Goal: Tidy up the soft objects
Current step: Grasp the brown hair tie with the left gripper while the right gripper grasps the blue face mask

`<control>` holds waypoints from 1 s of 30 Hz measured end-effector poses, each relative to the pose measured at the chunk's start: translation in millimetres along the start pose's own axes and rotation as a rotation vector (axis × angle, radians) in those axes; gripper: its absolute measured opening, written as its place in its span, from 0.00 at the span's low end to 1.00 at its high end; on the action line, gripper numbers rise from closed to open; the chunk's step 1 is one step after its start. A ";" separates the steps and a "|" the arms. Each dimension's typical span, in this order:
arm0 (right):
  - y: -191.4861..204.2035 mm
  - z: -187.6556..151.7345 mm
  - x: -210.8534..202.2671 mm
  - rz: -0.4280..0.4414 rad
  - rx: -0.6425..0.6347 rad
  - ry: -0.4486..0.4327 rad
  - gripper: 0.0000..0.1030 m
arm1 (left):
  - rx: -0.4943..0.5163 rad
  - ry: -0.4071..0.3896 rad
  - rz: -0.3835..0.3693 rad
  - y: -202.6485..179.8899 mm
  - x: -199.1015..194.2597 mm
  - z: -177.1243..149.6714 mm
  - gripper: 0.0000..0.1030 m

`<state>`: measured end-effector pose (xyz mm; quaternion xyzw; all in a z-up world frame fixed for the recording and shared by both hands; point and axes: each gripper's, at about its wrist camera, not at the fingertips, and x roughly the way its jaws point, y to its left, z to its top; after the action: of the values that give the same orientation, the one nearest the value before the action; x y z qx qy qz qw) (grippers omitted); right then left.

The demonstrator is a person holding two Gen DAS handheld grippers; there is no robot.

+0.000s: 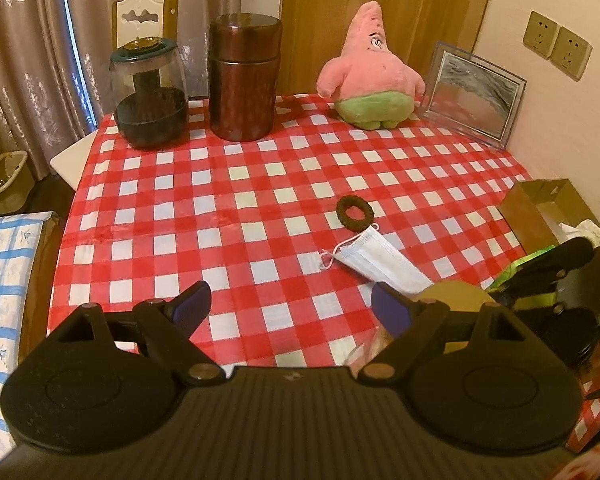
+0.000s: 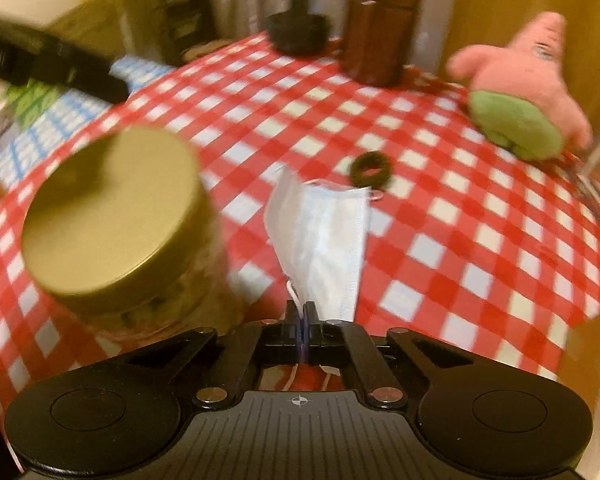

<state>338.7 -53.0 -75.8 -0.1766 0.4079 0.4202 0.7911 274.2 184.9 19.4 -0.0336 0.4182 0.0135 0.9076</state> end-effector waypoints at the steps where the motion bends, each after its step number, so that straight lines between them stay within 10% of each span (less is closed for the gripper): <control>1: -4.1 0.8 -5.2 -0.014 0.016 -0.014 0.01 | 0.004 0.001 0.000 -0.4 1.4 2.2 0.83; 11: -58.0 13.0 -57.5 -0.142 0.195 -0.146 0.01 | 0.049 0.011 -0.048 -15.3 32.2 37.8 0.82; 27: -129.8 1.9 -41.1 -0.137 0.410 -0.111 0.02 | 0.134 0.108 -0.140 -49.5 146.0 67.7 0.76; 30: -135.4 1.8 -39.3 -0.153 0.402 -0.108 0.26 | 0.166 0.121 -0.138 -55.7 163.6 70.2 0.76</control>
<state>436.8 -151.6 -52.1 -0.0227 0.4258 0.2782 0.8607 436.7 133.8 -56.6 0.0123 0.4684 -0.0860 0.8792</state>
